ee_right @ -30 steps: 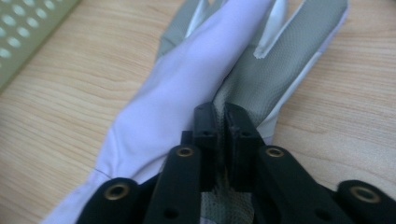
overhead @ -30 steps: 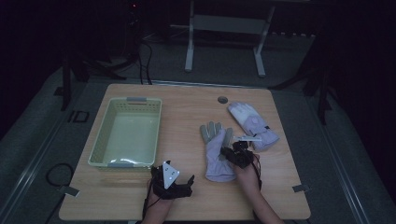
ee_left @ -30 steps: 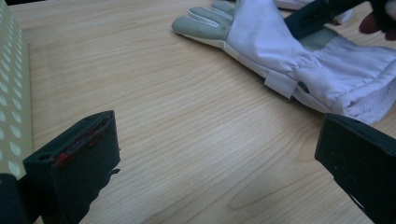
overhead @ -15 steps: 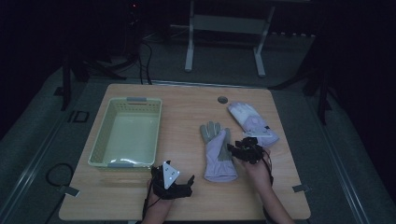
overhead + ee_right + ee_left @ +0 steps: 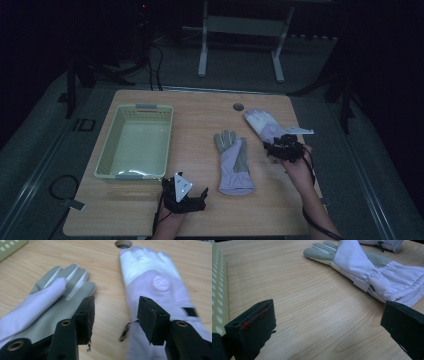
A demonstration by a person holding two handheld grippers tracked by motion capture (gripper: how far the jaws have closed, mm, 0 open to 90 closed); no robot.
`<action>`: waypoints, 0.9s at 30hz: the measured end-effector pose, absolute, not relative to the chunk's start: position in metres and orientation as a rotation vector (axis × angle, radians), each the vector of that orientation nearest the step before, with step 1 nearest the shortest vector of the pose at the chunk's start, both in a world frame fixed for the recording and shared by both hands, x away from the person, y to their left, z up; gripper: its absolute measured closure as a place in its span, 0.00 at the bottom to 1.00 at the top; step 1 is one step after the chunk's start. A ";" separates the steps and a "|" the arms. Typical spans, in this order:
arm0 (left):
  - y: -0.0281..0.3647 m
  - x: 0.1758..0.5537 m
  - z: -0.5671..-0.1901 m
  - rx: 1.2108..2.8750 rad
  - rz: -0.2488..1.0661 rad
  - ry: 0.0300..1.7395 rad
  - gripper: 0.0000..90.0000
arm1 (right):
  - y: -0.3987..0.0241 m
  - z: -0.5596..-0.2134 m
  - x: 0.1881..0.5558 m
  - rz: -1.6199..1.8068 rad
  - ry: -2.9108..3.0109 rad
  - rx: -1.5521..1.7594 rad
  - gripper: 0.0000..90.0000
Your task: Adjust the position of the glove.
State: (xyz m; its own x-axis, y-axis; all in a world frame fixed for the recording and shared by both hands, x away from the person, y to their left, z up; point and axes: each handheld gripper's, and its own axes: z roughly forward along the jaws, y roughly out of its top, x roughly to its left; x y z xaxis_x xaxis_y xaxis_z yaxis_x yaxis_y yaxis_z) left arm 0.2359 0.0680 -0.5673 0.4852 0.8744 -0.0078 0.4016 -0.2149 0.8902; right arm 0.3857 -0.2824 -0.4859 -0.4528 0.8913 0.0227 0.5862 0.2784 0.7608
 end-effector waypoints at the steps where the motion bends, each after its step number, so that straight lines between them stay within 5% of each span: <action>1: 0.068 0.236 -0.567 1.814 0.647 1.074 0.00 | -0.287 -0.485 0.388 1.002 2.139 1.329 0.52; 27: 0.068 0.236 -0.567 1.818 0.640 1.069 0.00 | -0.323 -0.493 0.476 0.845 2.202 1.394 0.46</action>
